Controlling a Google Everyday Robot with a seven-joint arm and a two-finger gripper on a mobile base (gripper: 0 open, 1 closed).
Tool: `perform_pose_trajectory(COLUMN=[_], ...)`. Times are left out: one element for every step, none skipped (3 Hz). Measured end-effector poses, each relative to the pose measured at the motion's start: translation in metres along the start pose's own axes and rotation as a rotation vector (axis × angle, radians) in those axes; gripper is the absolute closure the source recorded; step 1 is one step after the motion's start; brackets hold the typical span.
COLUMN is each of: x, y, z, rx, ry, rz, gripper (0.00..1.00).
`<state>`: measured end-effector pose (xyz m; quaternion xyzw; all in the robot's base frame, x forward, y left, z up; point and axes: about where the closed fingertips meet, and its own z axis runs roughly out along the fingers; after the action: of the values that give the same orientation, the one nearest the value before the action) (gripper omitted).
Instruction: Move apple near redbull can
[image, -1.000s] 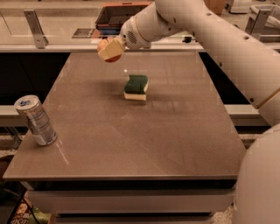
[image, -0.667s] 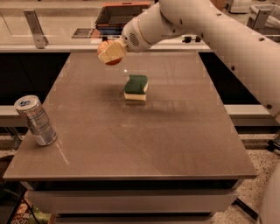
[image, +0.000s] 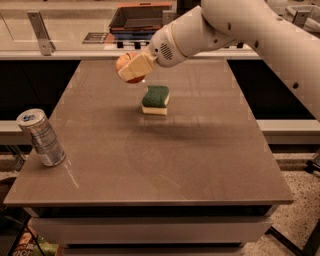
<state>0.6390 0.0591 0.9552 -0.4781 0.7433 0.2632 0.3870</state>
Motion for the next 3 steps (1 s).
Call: perform_pose_trajectory(x=[0.013, 0.021, 0.026], y=[0.022, 0.05, 0.08], z=[-0.002, 0.014, 0.035], rx=[-0.062, -0.091, -0.089], ry=[0.015, 0.037, 0.039], rz=[-0.021, -0.067, -0.114], gripper=[1.0, 1.0, 1.0])
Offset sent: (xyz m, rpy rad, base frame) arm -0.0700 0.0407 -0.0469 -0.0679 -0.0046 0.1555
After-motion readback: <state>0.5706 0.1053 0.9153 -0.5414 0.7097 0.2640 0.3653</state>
